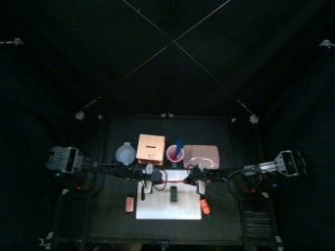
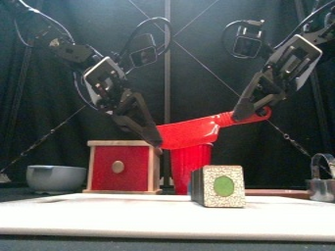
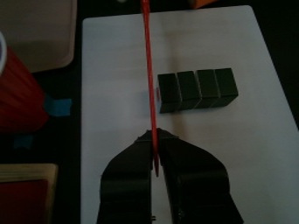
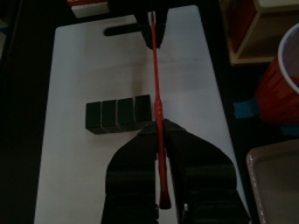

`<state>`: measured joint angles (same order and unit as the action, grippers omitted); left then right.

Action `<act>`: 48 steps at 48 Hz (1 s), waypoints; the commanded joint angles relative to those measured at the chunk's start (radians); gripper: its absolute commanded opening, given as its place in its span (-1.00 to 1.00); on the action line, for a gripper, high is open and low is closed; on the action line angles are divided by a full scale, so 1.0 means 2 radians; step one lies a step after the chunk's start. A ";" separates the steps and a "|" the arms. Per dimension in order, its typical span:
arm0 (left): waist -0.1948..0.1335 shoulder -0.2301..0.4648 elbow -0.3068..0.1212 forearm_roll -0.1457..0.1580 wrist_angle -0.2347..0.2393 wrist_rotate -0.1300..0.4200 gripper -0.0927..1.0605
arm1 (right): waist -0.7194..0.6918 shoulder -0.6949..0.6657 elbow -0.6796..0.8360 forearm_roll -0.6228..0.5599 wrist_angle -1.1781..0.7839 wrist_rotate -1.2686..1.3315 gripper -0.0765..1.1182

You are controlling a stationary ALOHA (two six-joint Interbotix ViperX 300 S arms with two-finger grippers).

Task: Place sushi on board then cut the sushi with the knife then place the pieces on the plate
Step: Cut the sushi into 4 pieces

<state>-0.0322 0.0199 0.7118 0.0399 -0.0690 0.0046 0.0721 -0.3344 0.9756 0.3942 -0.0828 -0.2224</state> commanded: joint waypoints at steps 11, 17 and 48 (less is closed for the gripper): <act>-0.024 0.005 -0.019 -0.005 -0.002 -0.001 -0.16 | 0.025 0.004 -0.007 0.038 0.006 0.001 -0.27; -0.031 0.015 -0.028 -0.008 -0.002 -0.001 -0.16 | 0.030 0.008 -0.005 0.056 0.019 0.001 -0.27; -0.037 0.048 -0.055 -0.012 -0.002 -0.001 -0.16 | 0.030 0.031 -0.003 0.061 0.025 0.001 -0.27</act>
<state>-0.1058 0.1304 0.6381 0.0169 -0.0675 0.0000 0.1335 -0.2592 0.9802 0.5154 -0.0276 -0.2224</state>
